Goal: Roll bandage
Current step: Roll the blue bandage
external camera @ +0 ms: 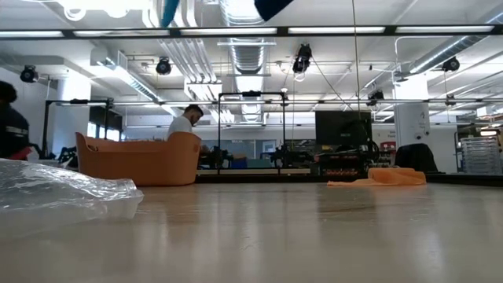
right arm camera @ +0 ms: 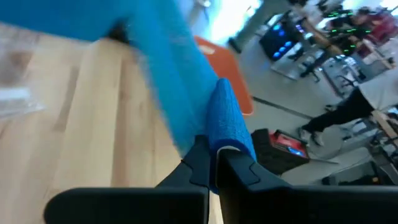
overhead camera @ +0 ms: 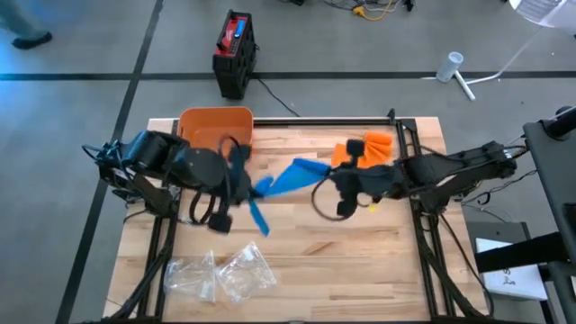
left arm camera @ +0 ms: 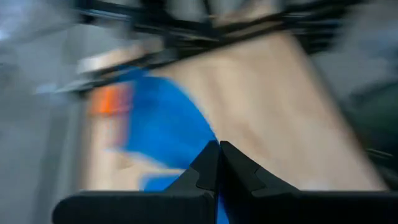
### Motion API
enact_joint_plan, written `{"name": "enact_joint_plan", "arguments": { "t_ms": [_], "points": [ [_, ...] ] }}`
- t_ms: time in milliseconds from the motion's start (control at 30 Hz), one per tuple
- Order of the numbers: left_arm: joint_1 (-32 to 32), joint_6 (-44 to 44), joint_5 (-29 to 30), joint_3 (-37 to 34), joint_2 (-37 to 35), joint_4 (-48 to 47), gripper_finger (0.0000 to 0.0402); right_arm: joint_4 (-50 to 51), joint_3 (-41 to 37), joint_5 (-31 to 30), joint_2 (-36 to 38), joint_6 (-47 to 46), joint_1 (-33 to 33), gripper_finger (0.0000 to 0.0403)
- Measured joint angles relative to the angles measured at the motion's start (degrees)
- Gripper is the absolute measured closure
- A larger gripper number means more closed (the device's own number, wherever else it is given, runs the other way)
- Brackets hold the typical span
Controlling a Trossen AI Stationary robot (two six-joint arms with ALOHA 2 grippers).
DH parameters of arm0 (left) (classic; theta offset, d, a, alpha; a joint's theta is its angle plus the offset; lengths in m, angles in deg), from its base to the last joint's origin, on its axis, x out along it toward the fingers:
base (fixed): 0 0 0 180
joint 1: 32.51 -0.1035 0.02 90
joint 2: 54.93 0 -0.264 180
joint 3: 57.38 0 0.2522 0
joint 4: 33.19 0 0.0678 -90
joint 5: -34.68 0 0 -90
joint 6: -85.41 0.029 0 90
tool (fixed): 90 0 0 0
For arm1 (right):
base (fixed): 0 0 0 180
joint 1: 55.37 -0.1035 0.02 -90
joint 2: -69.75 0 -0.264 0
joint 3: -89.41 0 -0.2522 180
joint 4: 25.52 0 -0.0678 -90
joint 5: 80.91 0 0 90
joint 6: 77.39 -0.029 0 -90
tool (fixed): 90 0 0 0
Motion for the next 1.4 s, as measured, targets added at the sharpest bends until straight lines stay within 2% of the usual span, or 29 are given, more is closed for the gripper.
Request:
{"name": "enact_joint_plan", "arguments": {
  "t_ms": [67, 133, 333, 600, 700, 933, 1067, 1133, 1267, 1400],
  "points": [
    [1.0, -0.2, -5.4, -0.7, 0.5, 0.6, 0.0401, -0.3, 0.0, -0.5, 1.8, -0.3, 0.6, 0.0400],
    [2.2, -0.8, -7.0, -1.8, 1.1, 0.6, 0.0401, -0.3, 0.0, -1.1, 3.4, -0.3, 1.1, 0.0400],
    [5.6, -1.5, -7.0, -6.8, 1.7, 3.7, 0.0401, -1.8, 0.0, -3.2, 6.6, -0.4, 2.5, 0.0400],
    [5.7, 0.1, -6.8, -10.8, 1.6, 10.5, 0.0401, -3.0, -0.1, -2.5, 7.0, 0.7, 2.7, 0.0400],
    [5.6, 1.5, -3.6, -10.0, 1.6, 10.0, 0.0401, -2.5, -0.4, -2.0, 5.9, 3.6, 2.6, 0.0400],
    [4.6, 7.7, 7.8, -3.6, -0.9, 8.6, 0.0401, 2.6, -0.6, 9.2, 2.8, 5.8, 2.1, 0.0400],
    [0.8, 8.1, 8.8, -3.1, -3.3, 7.1, 0.0401, 4.3, -0.6, 18.6, 1.0, 5.4, 1.1, 0.0400],
    [-1.7, 8.1, 7.4, -4.1, -4.3, 6.8, 0.0401, 4.3, -0.6, 23.7, 0.2, 4.8, 0.6, 0.0400],
    [-7.0, 9.3, -1.3, -6.3, -4.9, 6.9, 0.0401, 3.1, -0.5, 32.6, -0.8, 3.9, -0.7, 0.0400],
    [-11.6, 11.9, -6.3, -9.8, -4.7, 10.3, 0.0401, -0.1, -0.4, 41.6, -1.0, 2.6, -2.1, 0.0400]
  ]
}}
